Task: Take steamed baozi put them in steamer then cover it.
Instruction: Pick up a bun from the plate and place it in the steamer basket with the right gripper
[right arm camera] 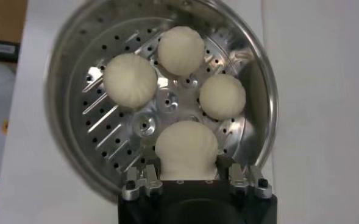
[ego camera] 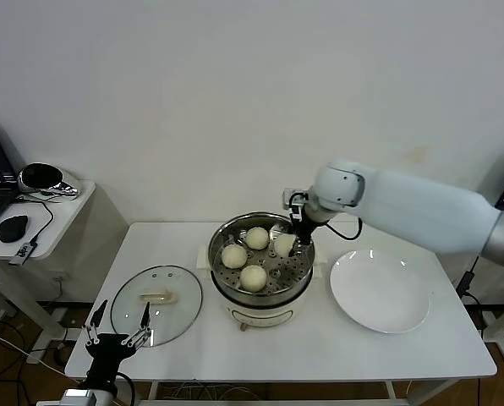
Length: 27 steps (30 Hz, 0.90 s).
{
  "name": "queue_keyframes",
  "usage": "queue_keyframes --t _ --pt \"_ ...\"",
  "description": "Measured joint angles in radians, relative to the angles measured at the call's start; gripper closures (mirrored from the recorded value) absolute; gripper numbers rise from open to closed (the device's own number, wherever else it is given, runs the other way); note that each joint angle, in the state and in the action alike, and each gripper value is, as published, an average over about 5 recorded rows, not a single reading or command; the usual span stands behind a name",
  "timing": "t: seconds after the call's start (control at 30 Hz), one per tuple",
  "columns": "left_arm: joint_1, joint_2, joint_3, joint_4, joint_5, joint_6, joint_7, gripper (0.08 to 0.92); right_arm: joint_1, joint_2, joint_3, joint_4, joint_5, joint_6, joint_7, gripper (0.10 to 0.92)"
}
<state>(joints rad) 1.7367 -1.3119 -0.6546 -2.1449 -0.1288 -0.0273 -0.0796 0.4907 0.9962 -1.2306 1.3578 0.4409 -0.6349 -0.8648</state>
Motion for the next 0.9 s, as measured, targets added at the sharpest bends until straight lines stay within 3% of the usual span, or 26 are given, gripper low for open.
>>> queue_keyframes --t 0.53,0.9 --pt "-0.005 0.0 0.0 0.004 -0.004 -0.001 0.0 0.177 -0.066 0.082 0.003 -0.093 -0.055 -0.014 0.017 0.446" --pt "-0.009 0.001 0.002 0.007 -0.004 -0.001 0.0 0.177 -0.055 0.051 0.03 -0.061 -0.049 -0.018 0.003 0.213"
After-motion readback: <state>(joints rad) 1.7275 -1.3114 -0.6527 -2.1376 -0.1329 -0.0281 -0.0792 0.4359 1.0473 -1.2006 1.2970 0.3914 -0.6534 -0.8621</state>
